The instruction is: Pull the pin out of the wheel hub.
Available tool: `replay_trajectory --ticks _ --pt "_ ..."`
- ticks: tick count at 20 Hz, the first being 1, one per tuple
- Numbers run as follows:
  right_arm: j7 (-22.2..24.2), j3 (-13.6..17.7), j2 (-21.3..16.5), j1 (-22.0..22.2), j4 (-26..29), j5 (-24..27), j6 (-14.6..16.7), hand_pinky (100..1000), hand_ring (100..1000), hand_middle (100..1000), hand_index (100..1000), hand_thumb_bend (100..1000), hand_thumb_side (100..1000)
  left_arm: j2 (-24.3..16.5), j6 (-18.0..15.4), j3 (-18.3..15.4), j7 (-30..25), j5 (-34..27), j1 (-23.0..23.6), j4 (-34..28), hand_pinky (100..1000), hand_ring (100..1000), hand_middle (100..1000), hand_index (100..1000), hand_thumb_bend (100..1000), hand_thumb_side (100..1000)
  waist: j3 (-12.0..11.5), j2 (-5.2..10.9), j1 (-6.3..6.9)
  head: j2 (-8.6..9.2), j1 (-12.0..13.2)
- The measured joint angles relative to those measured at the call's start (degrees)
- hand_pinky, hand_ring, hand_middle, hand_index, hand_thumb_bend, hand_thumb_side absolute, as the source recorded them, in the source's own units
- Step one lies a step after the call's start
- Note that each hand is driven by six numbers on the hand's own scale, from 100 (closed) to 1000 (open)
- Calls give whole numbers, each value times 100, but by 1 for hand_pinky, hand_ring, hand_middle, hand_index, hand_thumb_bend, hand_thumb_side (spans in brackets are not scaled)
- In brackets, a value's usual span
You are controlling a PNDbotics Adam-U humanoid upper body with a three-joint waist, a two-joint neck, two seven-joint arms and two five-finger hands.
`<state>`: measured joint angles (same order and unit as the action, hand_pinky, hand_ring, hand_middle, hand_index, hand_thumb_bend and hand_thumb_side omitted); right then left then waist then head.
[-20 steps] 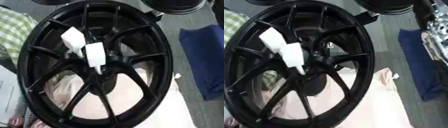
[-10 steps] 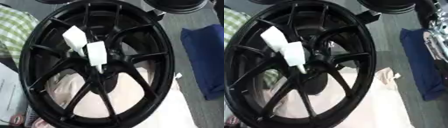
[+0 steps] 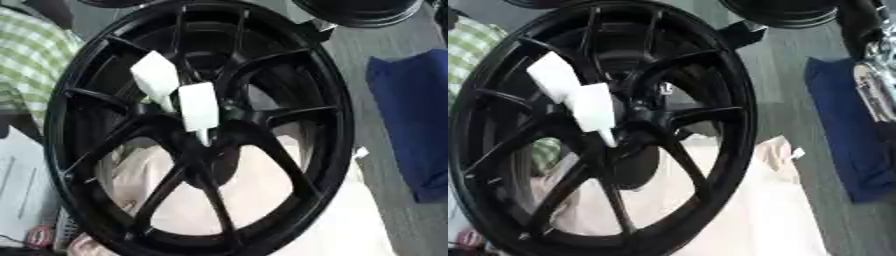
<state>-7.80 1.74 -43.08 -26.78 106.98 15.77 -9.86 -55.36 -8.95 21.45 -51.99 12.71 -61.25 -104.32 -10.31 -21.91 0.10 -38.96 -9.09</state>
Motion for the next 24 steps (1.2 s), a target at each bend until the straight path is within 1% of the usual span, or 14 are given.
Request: replay_trajectory --ticks 5,9,11,14,18,19,22,24 --pt "11 -1 0 -17 0 0 -8 897 834 751 711 100 741 285 -99 255 4 88 -285 349 858 858 840 897 693 523 6 0 -19 33 14" --pt "19 -2 0 -21 0 0 -16 897 834 751 711 100 742 469 -181 526 26 143 -378 628 856 856 839 900 694 517 14 0 -14 46 23" --pt "22 -4 0 -22 0 0 -19 897 834 751 711 100 743 558 -215 594 33 211 -433 761 854 856 840 899 687 516 23 0 -9 56 33" --pt "25 -9 0 -25 -1 0 -22 897 834 751 711 100 744 730 -251 652 47 299 -559 992 850 855 839 896 666 518 44 0 -8 82 40" --pt "32 -35 0 -42 -1 0 -18 897 834 751 711 100 744 955 -306 688 61 358 -698 1311 850 855 839 896 666 518 48 0 -9 84 46" --pt "34 -35 1 -42 -1 0 -16 898 834 751 711 100 749 978 -316 693 67 364 -701 1359 841 851 834 884 627 501 50 0 -11 84 47" --pt "53 -39 5 -68 -1 0 -26 898 835 752 711 100 751 1140 -327 693 76 347 -856 1539 840 852 845 887 622 492 121 -17 -21 115 94" --pt "69 -43 7 -84 -2 1 -28 898 835 752 711 100 753 1282 -327 693 76 346 -956 1688 839 852 846 886 619 490 121 -46 -15 133 102"
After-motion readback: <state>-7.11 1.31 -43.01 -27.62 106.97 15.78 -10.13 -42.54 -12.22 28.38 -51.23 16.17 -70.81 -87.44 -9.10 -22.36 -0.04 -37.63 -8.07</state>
